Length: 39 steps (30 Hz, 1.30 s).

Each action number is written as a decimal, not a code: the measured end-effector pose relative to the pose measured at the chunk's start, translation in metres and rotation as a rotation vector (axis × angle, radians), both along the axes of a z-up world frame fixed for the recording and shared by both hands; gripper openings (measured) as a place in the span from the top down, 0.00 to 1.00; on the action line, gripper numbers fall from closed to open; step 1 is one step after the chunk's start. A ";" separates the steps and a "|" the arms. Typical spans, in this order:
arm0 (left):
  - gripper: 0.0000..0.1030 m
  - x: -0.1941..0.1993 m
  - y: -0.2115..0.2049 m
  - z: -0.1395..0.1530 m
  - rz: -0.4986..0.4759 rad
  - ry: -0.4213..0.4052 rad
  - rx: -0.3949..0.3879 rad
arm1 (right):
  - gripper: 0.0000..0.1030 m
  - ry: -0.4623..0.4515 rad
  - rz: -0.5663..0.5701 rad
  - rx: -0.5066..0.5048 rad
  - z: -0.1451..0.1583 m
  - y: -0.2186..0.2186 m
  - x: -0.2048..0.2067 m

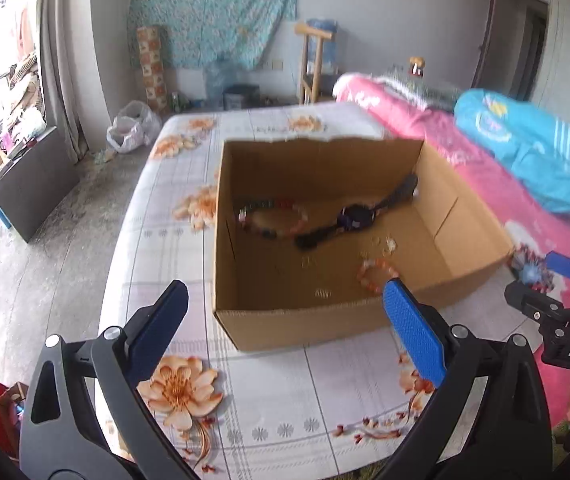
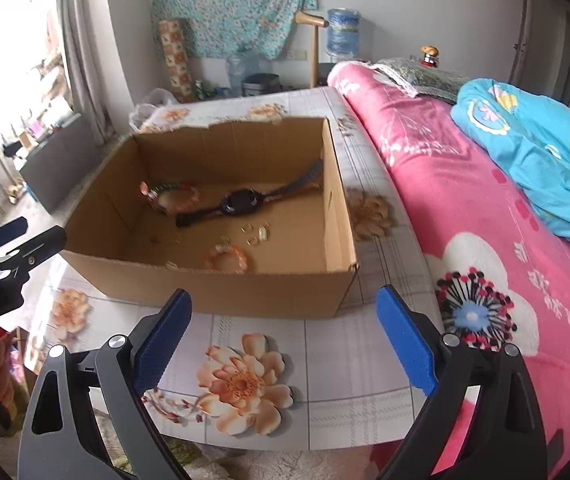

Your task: Organize jewelry

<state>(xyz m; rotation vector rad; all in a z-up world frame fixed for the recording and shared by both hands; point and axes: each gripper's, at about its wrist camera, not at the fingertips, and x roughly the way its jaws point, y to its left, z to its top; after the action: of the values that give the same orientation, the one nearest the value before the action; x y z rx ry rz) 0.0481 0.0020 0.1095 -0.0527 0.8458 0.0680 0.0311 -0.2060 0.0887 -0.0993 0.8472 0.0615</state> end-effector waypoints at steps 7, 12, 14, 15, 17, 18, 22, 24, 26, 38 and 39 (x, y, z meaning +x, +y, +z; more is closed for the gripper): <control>0.08 0.005 -0.007 -0.031 0.049 0.136 -0.018 | 0.07 0.056 -0.045 -0.034 -0.022 0.006 0.008; 0.08 0.009 -0.011 -0.038 0.068 0.179 -0.002 | 0.07 0.097 -0.067 -0.018 -0.030 0.006 0.017; 0.08 0.013 -0.012 -0.041 0.068 0.201 0.001 | 0.07 0.103 -0.072 -0.010 -0.031 0.006 0.022; 0.08 0.014 -0.013 -0.042 0.070 0.209 0.001 | 0.07 0.100 -0.074 -0.011 -0.031 0.008 0.023; 0.08 0.017 -0.014 -0.044 0.070 0.224 -0.002 | 0.07 0.098 -0.069 -0.013 -0.032 0.011 0.025; 0.08 0.018 -0.014 -0.045 0.071 0.228 -0.002 | 0.07 0.100 -0.063 -0.015 -0.033 0.013 0.026; 0.08 0.023 -0.014 -0.045 0.083 0.228 0.008 | 0.07 0.114 -0.040 -0.013 -0.036 0.022 0.029; 0.08 0.025 -0.012 -0.045 0.093 0.233 0.019 | 0.07 0.113 -0.036 -0.016 -0.036 0.024 0.031; 0.08 0.026 -0.010 -0.045 0.097 0.237 0.014 | 0.07 0.116 -0.034 -0.016 -0.036 0.025 0.033; 0.08 0.030 -0.010 -0.046 0.108 0.241 0.033 | 0.07 0.123 -0.051 0.003 -0.036 0.025 0.039; 0.08 0.031 -0.010 -0.046 0.109 0.244 0.034 | 0.07 0.126 -0.054 0.004 -0.037 0.025 0.039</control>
<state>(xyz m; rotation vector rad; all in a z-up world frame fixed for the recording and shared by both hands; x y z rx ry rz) 0.0787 -0.0079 0.0636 -0.0598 1.0855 0.1945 0.0702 -0.1806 0.0517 -0.0690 0.9749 0.0190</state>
